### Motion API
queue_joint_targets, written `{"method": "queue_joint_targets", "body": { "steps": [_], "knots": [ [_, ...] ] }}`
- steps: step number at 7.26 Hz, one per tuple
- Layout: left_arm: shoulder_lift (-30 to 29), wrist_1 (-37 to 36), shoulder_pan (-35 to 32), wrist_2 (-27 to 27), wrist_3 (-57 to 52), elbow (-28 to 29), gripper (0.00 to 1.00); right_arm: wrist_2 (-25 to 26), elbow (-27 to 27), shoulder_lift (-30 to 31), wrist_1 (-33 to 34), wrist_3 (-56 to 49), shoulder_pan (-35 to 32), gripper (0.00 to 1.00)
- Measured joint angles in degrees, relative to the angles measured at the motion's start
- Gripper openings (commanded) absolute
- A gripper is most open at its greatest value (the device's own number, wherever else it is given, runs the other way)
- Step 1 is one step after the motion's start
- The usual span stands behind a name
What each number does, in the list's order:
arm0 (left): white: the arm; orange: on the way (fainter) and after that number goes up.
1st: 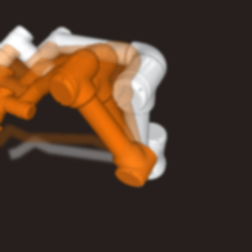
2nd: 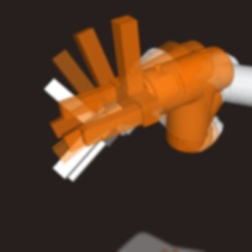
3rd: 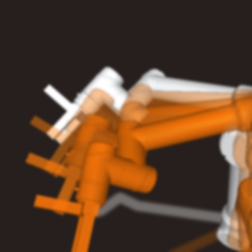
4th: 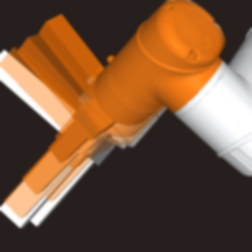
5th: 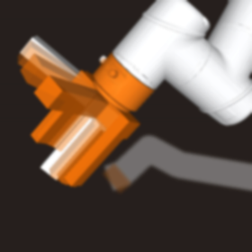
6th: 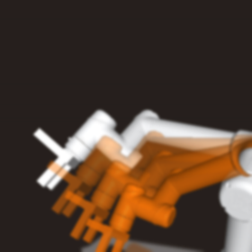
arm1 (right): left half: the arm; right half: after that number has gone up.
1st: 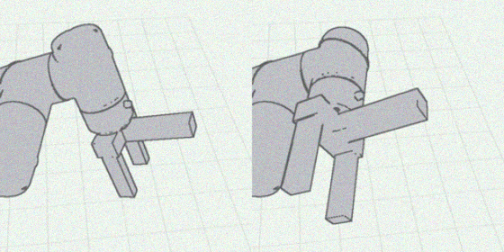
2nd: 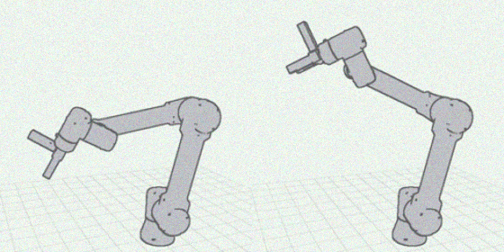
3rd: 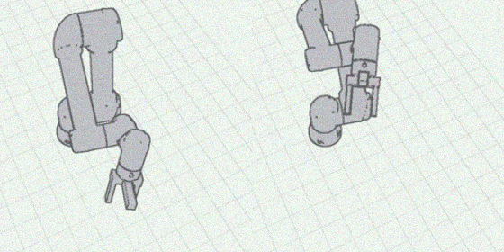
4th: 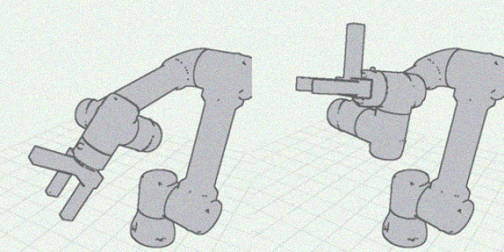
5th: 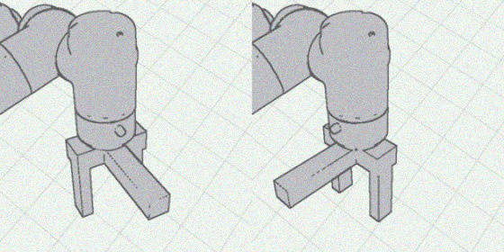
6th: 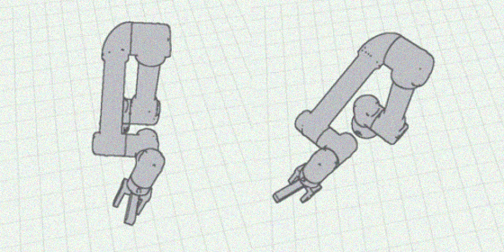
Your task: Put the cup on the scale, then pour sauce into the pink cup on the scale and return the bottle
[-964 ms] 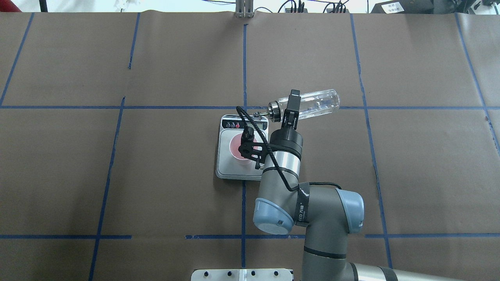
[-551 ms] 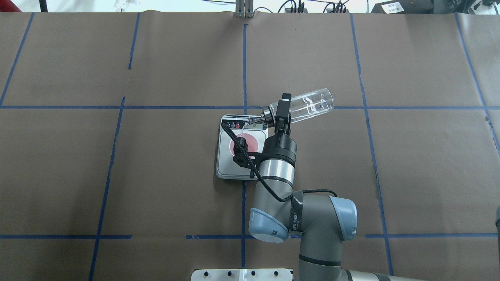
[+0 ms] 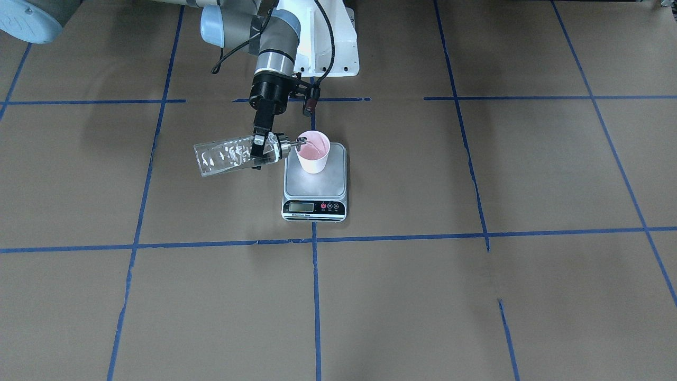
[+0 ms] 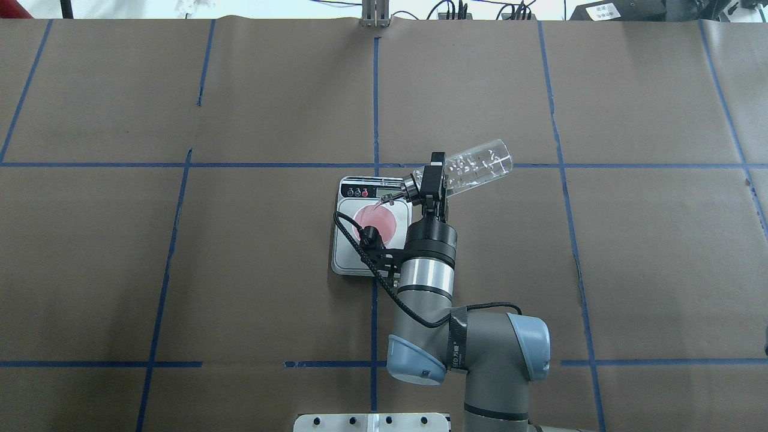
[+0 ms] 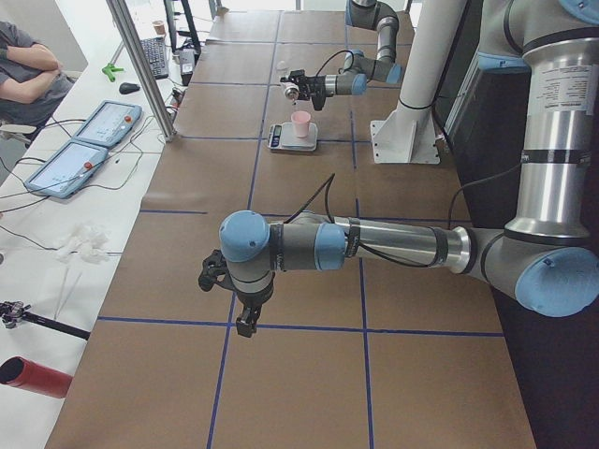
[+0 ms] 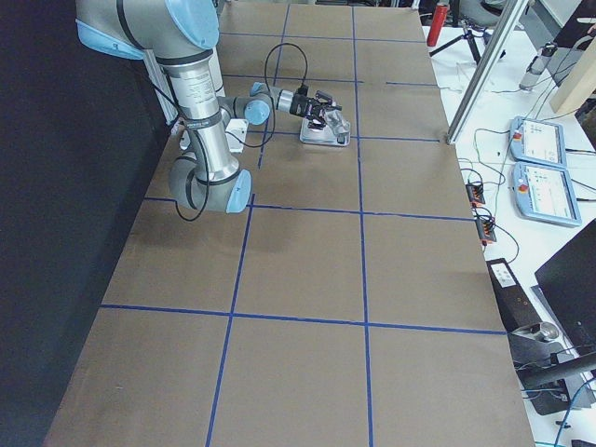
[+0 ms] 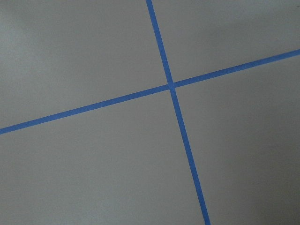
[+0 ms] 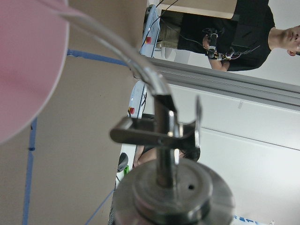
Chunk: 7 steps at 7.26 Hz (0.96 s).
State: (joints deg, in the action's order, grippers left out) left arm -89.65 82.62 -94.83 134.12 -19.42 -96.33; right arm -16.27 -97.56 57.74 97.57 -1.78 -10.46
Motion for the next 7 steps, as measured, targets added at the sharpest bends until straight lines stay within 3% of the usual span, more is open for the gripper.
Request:
{"method": "queue_joint_targets", "body": {
  "steps": [7],
  "knots": [
    [0.0, 0.0, 0.0, 0.0, -0.1, 0.0, 1.0, 0.9, -0.1, 0.4, -0.3, -0.1, 0.0, 0.0]
  ]
}}
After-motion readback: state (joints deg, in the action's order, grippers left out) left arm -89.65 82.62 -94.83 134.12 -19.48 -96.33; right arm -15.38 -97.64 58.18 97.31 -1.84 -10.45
